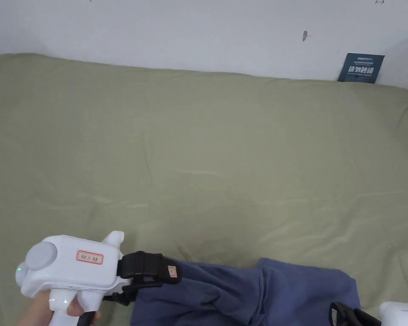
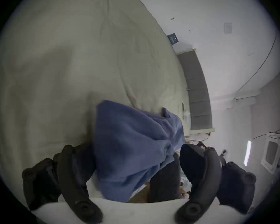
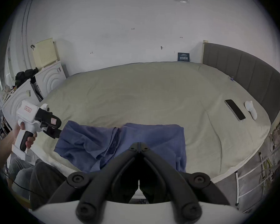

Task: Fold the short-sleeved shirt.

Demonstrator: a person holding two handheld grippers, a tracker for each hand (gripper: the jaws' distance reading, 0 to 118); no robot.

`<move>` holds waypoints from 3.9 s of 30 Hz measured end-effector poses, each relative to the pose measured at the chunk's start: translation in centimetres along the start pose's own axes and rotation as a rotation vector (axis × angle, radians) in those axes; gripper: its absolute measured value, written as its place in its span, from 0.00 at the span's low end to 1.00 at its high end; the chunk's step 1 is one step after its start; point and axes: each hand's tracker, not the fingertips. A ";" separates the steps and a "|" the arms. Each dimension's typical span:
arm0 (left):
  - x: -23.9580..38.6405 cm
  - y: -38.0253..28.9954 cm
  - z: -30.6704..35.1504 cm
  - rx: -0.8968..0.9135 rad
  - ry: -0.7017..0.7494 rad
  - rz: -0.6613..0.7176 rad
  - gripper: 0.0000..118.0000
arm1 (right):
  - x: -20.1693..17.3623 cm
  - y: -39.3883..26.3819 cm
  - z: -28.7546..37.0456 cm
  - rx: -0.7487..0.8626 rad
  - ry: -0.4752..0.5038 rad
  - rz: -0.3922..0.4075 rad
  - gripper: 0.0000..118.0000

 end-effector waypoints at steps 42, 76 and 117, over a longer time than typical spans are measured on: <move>20.3 -3.9 -10.3 0.099 0.646 -0.432 0.29 | 4.7 -0.7 3.7 0.078 -0.012 -0.098 0.00; 11.4 -4.4 -15.2 -0.081 0.201 -0.164 0.01 | 5.1 -1.2 1.0 -0.033 -0.005 -0.156 0.00; -0.1 0.0 -5.2 0.018 -0.060 0.038 0.28 | 7.0 -0.1 -24.1 -0.562 0.921 -0.717 0.00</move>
